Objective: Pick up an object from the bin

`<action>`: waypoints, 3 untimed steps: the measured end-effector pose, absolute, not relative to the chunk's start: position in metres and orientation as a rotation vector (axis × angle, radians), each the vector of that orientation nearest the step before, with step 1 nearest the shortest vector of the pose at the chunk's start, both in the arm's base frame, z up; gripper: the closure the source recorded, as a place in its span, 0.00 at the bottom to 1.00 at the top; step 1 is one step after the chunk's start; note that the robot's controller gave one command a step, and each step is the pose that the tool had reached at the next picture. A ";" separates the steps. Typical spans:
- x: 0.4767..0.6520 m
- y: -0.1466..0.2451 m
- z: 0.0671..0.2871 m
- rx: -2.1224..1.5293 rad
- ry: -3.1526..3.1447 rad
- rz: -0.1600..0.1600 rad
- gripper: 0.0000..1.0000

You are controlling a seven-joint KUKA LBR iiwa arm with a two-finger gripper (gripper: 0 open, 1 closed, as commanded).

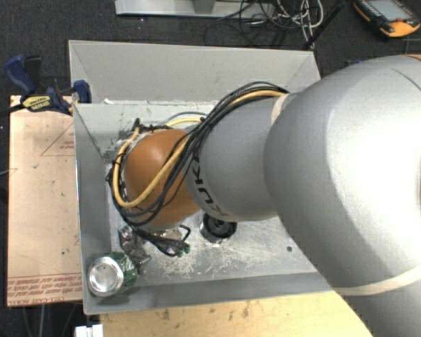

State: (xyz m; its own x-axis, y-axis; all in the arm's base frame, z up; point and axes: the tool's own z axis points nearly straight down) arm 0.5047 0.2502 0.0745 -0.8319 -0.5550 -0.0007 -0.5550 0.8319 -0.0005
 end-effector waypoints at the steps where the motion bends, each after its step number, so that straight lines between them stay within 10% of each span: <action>1: 0.509 0.226 0.076 -1.243 2.880 0.005 1.00; 3: 0.504 0.231 0.136 -1.103 2.937 0.003 1.00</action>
Offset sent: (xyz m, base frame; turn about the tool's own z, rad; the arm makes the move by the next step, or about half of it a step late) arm 0.0144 -0.0033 0.1124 -0.0394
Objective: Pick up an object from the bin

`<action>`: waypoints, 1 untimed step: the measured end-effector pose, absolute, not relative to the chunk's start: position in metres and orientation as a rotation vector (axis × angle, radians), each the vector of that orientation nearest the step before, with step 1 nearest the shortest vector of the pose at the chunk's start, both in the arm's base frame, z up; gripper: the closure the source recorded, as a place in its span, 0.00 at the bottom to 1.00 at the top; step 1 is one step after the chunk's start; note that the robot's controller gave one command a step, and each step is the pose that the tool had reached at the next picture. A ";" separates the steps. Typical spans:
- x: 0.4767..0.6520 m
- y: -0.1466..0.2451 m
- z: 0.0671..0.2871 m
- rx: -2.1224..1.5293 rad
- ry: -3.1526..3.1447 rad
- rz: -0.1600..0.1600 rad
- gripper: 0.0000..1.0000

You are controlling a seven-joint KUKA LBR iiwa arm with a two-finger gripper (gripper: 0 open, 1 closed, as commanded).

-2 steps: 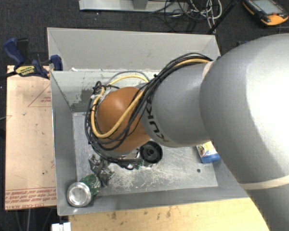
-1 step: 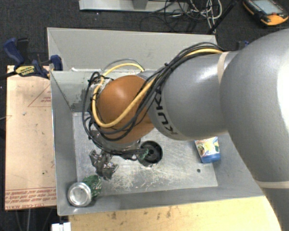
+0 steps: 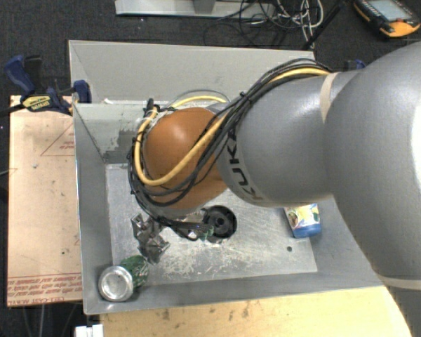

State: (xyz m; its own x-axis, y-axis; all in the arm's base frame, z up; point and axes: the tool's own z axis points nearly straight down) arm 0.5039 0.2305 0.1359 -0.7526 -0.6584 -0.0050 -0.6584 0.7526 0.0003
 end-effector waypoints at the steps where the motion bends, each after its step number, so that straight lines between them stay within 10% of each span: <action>1: 0.517 0.234 0.167 -1.259 2.877 0.002 1.00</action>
Offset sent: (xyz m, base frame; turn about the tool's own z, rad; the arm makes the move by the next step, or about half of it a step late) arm -0.0162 0.0038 0.0815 -0.0387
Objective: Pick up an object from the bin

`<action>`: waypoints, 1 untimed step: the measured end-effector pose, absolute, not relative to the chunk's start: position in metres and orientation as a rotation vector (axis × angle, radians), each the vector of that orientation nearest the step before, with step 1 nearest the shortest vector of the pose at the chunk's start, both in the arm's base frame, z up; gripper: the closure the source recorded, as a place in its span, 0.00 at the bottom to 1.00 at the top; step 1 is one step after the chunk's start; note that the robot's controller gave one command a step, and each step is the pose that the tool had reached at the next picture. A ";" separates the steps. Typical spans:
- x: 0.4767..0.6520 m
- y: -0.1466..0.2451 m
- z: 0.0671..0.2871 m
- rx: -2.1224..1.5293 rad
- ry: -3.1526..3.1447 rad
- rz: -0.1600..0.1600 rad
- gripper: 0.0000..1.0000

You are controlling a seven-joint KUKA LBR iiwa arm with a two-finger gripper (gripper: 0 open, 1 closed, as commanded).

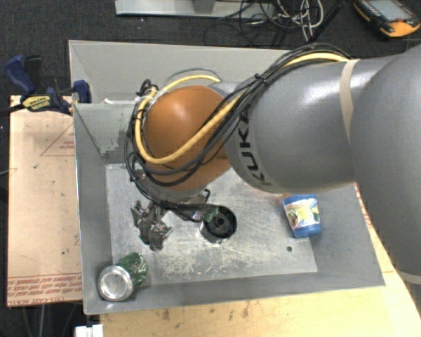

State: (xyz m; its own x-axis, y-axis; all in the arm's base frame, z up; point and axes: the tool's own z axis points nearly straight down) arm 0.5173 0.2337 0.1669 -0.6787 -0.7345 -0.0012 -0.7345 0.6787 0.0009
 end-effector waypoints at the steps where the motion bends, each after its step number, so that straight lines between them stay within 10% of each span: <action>1: 0.488 0.236 0.218 -1.161 2.914 0.004 0.00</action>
Offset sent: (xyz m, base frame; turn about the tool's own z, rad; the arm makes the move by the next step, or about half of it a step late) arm 0.0000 0.0000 0.0000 0.0000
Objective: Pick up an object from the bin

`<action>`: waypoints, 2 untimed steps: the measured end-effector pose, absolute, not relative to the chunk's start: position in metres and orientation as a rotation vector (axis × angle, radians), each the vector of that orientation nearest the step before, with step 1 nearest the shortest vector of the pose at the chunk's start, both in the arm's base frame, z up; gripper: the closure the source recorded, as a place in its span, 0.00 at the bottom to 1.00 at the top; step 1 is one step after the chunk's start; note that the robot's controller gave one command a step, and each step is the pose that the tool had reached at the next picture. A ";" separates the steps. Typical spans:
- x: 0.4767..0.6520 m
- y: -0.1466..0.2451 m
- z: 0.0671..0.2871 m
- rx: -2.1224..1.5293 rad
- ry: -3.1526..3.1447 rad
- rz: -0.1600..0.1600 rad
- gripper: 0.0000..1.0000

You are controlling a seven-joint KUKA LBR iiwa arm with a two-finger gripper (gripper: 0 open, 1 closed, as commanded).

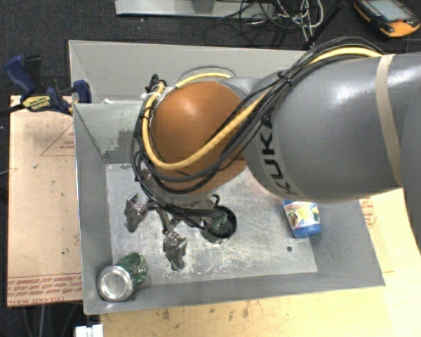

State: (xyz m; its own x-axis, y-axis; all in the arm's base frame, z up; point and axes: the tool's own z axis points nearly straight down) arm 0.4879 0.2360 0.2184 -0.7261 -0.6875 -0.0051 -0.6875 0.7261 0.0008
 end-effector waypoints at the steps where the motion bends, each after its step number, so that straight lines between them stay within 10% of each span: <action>1: 0.488 0.235 0.217 -1.161 2.916 0.003 0.00; 2: 0.489 0.235 0.163 -1.265 2.869 0.003 0.00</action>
Offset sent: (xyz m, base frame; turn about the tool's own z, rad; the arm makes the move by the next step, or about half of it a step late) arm 0.0003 -0.0026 -0.1484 -0.1978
